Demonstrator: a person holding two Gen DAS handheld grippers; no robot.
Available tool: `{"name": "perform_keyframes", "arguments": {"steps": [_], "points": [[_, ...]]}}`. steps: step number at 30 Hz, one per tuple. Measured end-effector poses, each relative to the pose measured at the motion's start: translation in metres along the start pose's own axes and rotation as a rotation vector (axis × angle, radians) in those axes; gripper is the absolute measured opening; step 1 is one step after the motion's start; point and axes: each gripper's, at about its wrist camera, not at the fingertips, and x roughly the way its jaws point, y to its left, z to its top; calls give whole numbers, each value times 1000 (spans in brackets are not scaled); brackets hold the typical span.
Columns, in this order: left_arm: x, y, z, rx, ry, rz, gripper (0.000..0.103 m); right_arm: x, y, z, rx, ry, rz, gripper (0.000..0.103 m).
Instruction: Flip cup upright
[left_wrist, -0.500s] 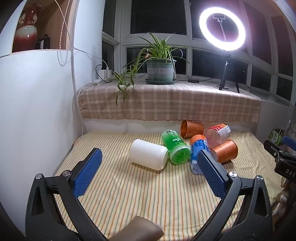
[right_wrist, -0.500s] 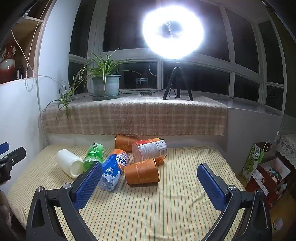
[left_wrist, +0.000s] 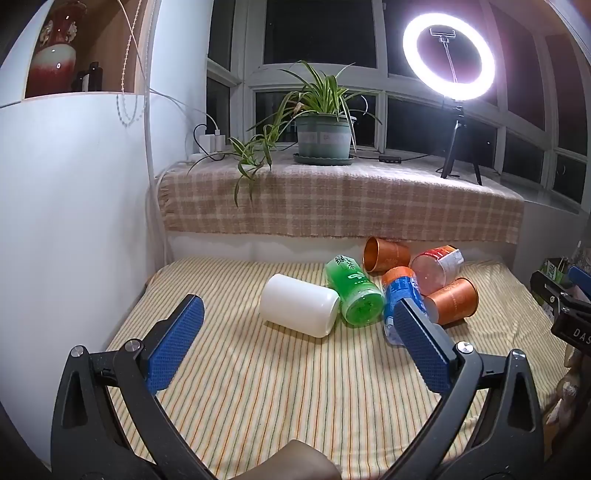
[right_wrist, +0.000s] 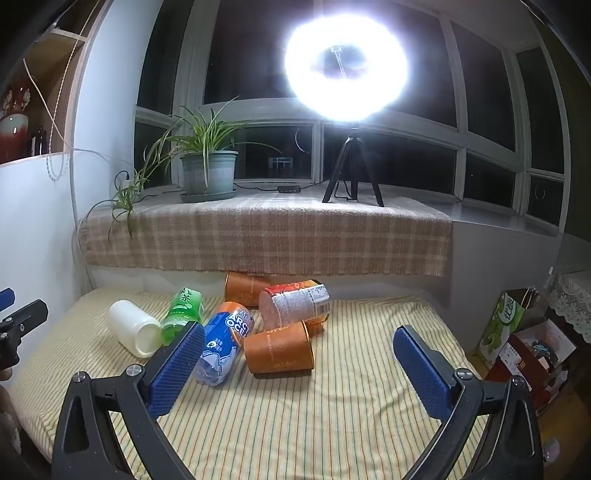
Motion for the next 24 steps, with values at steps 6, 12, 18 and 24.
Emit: {"name": "perform_keyframes", "arguments": {"steps": [6, 12, 18, 24], "points": [[0, 2, -1, -4, 1, -1, 103, 1, 3, -4, -1, 0, -6, 103], [0, 2, -1, -4, 3, -1, 103, 5, 3, -4, 5, 12, -12, 103], [0, 2, -1, -4, 4, -1, 103, 6, 2, -5, 3, 16, -9, 103], [0, 2, 0, -4, 6, -1, 103, 8, 3, -6, 3, 23, -3, 103]]}}
